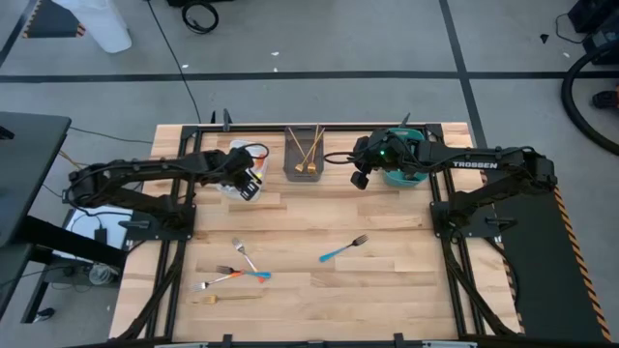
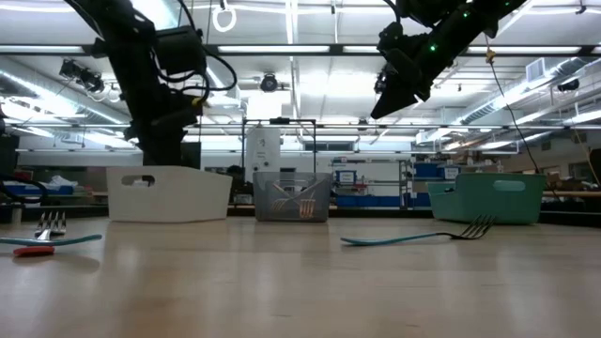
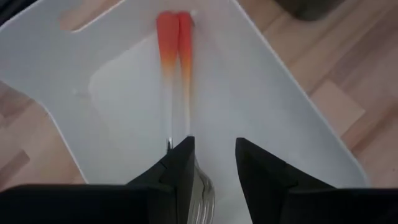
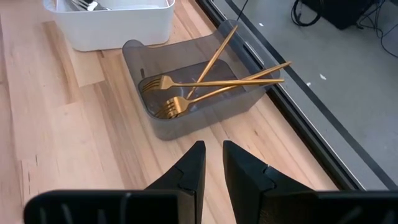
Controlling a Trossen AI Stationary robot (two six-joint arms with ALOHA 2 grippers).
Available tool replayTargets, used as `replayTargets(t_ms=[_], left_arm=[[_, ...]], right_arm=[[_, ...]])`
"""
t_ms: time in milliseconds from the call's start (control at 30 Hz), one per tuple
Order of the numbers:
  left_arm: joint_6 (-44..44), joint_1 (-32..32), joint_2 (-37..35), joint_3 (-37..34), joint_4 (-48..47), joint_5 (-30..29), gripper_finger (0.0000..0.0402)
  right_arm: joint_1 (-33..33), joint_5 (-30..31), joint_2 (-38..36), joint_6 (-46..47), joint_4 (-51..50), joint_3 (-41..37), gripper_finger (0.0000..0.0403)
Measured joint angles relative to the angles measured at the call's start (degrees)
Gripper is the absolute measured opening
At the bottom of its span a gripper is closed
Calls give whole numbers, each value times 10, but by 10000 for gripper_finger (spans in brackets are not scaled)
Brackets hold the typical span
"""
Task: Sort silverware by color (type)
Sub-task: Put the blue fork into the green bin
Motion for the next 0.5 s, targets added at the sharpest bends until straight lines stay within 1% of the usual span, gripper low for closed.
replayTargets(t_ms=[133, 367, 500], left_arm=[[-22, 0, -8, 0, 1, 13, 125], [-36, -16, -57, 0, 8, 29, 125], [-54, -32, -84, 0, 29, 39, 126]], right_arm=[[0, -11, 0, 0, 0, 0, 67], [0, -55, 0, 0, 0, 0, 67], [0, -59, 0, 2, 0, 0, 67]])
